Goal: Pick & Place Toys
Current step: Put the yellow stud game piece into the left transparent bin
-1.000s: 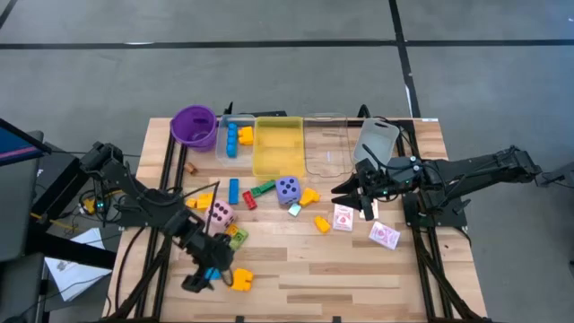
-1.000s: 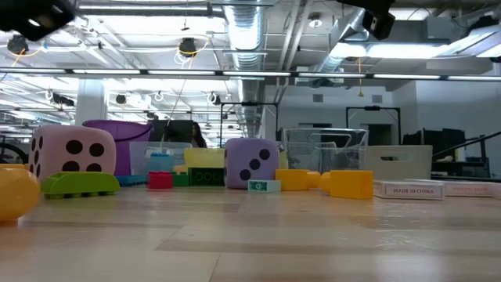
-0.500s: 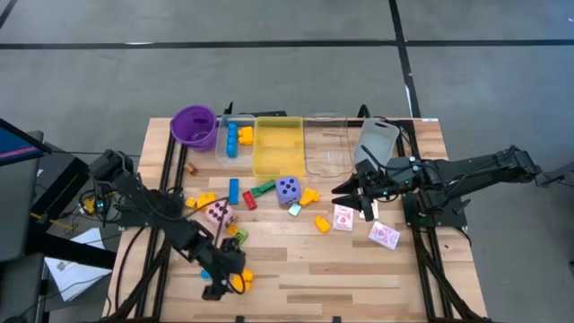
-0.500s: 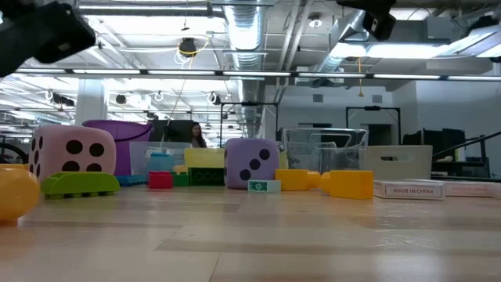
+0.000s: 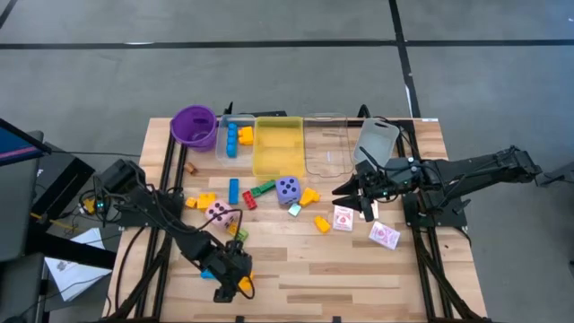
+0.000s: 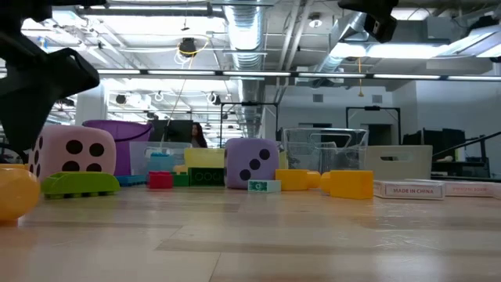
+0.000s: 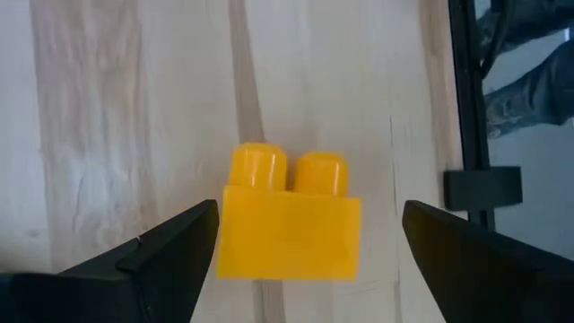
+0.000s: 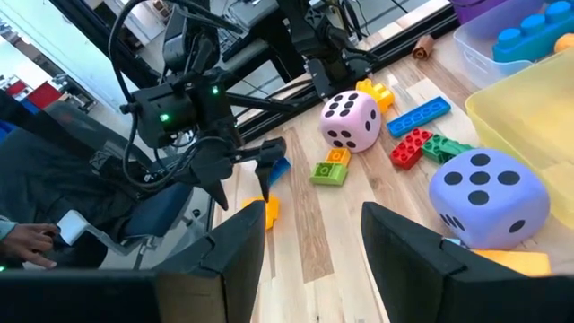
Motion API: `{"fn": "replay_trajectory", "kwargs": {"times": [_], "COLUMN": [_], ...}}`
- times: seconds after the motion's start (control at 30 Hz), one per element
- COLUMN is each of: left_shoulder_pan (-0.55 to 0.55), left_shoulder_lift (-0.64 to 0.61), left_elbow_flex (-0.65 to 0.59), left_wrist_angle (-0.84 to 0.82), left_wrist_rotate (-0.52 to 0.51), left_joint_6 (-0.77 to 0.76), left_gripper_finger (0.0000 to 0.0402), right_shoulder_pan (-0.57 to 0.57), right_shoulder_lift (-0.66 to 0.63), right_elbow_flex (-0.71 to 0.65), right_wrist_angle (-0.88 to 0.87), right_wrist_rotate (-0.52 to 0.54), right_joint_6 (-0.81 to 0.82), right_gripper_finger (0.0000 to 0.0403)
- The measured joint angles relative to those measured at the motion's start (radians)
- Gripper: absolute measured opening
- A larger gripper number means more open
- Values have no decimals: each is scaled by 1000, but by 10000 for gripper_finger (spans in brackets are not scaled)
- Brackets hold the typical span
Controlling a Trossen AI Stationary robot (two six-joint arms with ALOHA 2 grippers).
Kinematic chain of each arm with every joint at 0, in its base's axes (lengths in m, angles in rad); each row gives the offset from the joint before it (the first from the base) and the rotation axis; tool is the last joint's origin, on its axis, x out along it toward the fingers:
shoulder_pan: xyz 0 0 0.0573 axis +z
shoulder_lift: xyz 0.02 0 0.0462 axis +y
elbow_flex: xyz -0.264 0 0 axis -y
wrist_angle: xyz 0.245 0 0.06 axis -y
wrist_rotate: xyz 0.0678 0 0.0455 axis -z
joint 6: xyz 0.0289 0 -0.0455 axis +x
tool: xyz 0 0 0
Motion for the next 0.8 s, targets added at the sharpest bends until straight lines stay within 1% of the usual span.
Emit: {"fn": "replay_trajectory", "kwargs": {"times": [0.27, 0.5, 0.8], "left_shoulder_pan": [-12, -40, -44], "left_shoulder_lift": [0, 0, 21], "left_elbow_flex": [0, 0, 0], "left_wrist_angle": [10, 6, 13], "left_wrist_rotate": [-10, -96, -103], "left_joint_6": [10, 41, 41], "left_gripper_finger": [347, 347, 347], "right_shoulder_pan": [0, 0, 0], "right_shoulder_lift": [0, 0, 0], "right_elbow_flex": [0, 0, 0], "right_wrist_angle": [-6, -15, -31], "right_wrist_rotate": [0, 1, 1], "right_joint_6": [0, 0, 0], "right_gripper_finger": [179, 179, 179]}}
